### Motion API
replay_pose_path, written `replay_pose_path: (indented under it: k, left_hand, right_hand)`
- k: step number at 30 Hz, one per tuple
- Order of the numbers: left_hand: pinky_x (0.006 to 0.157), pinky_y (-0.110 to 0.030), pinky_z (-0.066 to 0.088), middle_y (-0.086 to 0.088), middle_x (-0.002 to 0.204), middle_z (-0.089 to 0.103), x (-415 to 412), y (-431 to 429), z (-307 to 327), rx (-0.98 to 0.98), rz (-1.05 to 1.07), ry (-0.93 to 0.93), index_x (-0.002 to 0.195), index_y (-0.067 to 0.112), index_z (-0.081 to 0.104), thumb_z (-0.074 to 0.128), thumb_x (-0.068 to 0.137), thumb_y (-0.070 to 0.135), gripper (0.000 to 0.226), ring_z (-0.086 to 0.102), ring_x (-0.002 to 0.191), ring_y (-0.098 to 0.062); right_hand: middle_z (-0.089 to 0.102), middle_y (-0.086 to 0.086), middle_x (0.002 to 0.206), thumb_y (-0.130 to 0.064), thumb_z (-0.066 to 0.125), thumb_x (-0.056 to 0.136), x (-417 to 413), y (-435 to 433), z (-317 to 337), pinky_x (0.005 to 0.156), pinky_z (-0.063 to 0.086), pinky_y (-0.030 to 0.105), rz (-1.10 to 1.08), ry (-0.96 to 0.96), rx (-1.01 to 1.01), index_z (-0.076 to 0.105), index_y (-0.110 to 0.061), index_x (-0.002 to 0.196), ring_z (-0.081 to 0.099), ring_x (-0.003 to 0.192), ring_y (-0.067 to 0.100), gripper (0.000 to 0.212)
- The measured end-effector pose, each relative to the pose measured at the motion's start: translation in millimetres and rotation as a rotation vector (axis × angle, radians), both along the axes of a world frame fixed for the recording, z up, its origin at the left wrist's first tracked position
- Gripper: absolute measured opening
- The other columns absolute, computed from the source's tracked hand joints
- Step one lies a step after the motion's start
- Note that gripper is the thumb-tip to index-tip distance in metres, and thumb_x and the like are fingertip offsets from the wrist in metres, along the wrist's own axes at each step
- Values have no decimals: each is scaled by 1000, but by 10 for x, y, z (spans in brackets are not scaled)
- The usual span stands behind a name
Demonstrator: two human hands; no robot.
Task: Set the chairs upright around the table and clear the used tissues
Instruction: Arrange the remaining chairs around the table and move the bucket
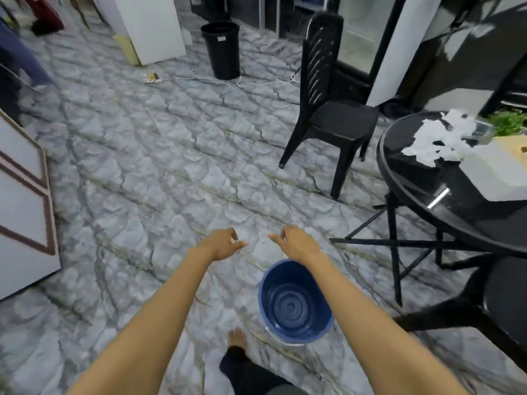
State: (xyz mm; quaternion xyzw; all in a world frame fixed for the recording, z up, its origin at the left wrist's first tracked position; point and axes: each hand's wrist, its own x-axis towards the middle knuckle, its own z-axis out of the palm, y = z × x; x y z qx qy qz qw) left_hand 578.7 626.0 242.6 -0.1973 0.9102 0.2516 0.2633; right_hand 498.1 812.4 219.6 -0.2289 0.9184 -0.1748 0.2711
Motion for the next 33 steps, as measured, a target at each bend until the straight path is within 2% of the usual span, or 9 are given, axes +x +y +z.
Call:
replay_pose_path:
  k: [5,10,15,22,29,33]
  left_hand:
    - [97,-39,44,-16,133,49,-824,-928,20,-43,-107,31,131,9,42,46,92,47,55,50,118,-31]
    - [99,-40,43,-16,134,48,-1648,-1788,52,-92,-225,6,131,9,42,45,92,47,54,49,120,-30]
    - [99,-38,42,-15,136,45,-2448,-2452,-34,-97,-339,-28,131,9,41,43,93,47,54,47,122,-29]
    - [100,-41,42,-15,134,47,-3989,-3415,29,-129,-542,-13,130,10,42,43,92,47,53,48,121,-30]
    - [98,-41,43,-17,134,49,-5705,-3830,375,-47,-766,66,133,8,41,43,93,44,54,50,119,-32]
    - [94,-38,45,-17,129,53,-6615,-3820,426,-5,-849,87,130,9,42,45,93,46,52,53,114,-31]
  right_hand:
    - [42,13,143,-55,34,95,-688,-856,-149,100,41,41,-80,25,34,46,-7,131,42,127,29,62]
    - [48,14,133,-53,31,97,-1408,-1736,-7,98,42,44,-137,41,59,49,-5,126,45,121,31,59]
    - [45,14,138,-49,31,98,-2082,-2403,-3,101,40,43,-214,44,74,47,-4,130,43,126,30,58]
    - [47,13,137,-52,30,98,-3061,-3168,-86,99,38,42,-461,1,91,49,-4,129,45,124,30,59]
    - [50,12,130,-54,29,97,-4244,-3690,151,95,43,45,-802,18,-14,53,-6,120,49,116,31,58]
    - [48,14,133,-56,27,97,-4974,-3891,236,92,45,44,-920,44,-34,49,-5,127,50,116,32,64]
